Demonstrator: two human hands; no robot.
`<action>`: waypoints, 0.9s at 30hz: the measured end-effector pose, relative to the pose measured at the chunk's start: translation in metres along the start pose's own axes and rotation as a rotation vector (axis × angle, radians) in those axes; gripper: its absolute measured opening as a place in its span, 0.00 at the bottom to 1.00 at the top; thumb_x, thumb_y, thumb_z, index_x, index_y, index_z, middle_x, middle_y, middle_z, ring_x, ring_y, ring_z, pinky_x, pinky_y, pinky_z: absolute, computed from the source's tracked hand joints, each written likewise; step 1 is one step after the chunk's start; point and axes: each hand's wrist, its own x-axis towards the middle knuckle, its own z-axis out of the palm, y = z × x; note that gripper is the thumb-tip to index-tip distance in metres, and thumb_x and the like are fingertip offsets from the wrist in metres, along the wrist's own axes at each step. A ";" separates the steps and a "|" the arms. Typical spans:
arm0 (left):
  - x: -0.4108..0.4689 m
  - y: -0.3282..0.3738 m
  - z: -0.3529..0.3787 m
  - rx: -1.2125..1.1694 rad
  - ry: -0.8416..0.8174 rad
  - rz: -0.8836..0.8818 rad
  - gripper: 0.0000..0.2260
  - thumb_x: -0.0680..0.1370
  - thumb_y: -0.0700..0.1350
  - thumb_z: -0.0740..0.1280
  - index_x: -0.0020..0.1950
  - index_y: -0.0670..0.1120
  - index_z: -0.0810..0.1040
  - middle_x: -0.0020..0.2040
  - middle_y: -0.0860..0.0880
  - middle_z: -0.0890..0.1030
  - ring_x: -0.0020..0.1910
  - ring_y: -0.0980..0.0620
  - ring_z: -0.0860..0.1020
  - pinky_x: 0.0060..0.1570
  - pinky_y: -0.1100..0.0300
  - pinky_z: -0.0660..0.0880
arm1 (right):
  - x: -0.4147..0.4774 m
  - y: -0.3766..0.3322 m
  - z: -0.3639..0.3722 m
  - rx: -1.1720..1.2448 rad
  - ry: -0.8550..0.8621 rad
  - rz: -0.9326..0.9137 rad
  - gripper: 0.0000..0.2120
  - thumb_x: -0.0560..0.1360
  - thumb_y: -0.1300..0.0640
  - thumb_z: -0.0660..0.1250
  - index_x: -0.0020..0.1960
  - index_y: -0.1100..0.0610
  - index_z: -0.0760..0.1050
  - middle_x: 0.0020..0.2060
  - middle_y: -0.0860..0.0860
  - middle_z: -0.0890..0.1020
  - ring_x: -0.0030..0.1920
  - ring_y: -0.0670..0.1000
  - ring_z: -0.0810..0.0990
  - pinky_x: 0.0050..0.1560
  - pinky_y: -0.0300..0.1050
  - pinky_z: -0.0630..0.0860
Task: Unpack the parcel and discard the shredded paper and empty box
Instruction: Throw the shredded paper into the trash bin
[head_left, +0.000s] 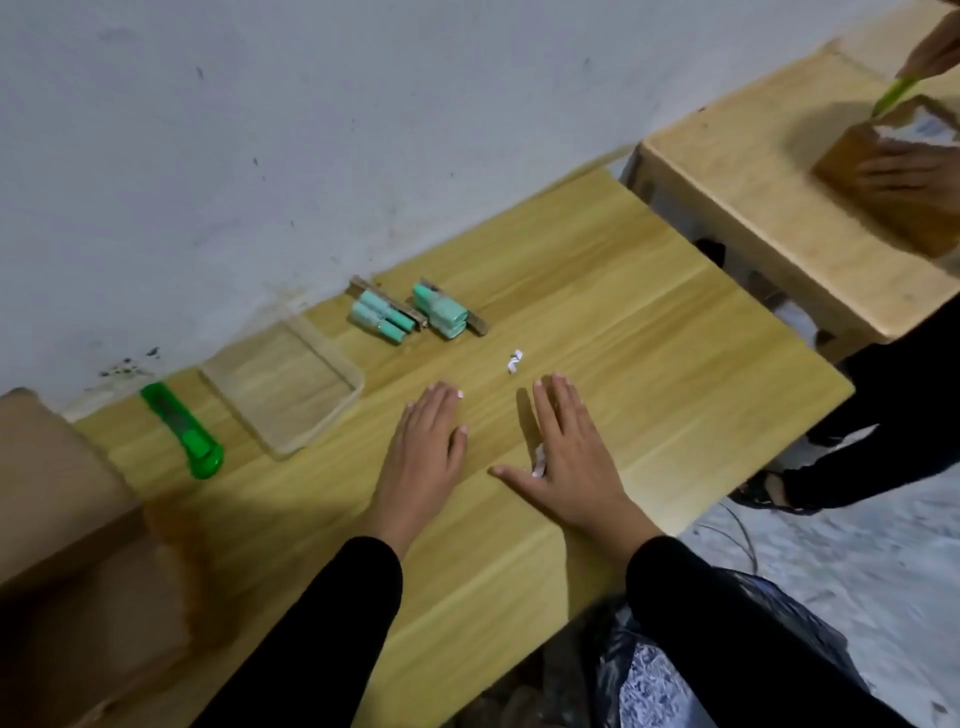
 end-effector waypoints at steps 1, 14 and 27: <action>-0.004 0.001 -0.001 -0.013 -0.006 0.017 0.20 0.81 0.46 0.55 0.74 0.45 0.61 0.75 0.48 0.61 0.75 0.52 0.57 0.73 0.58 0.48 | 0.011 -0.001 0.001 -0.008 0.002 -0.022 0.51 0.67 0.27 0.55 0.76 0.58 0.44 0.76 0.60 0.49 0.76 0.57 0.45 0.75 0.50 0.47; -0.039 -0.021 -0.013 -0.003 -0.017 0.047 0.22 0.80 0.49 0.55 0.73 0.44 0.64 0.75 0.49 0.63 0.72 0.53 0.64 0.69 0.55 0.66 | 0.067 -0.021 0.005 0.180 -0.066 -0.369 0.25 0.78 0.45 0.51 0.71 0.56 0.64 0.68 0.53 0.69 0.70 0.50 0.63 0.70 0.48 0.63; -0.113 -0.041 -0.020 0.125 -0.030 -0.167 0.30 0.77 0.57 0.41 0.76 0.44 0.55 0.78 0.48 0.53 0.77 0.54 0.48 0.73 0.57 0.41 | 0.026 -0.066 0.036 0.114 -0.043 -0.421 0.19 0.78 0.52 0.55 0.64 0.56 0.74 0.64 0.54 0.75 0.68 0.54 0.68 0.68 0.48 0.67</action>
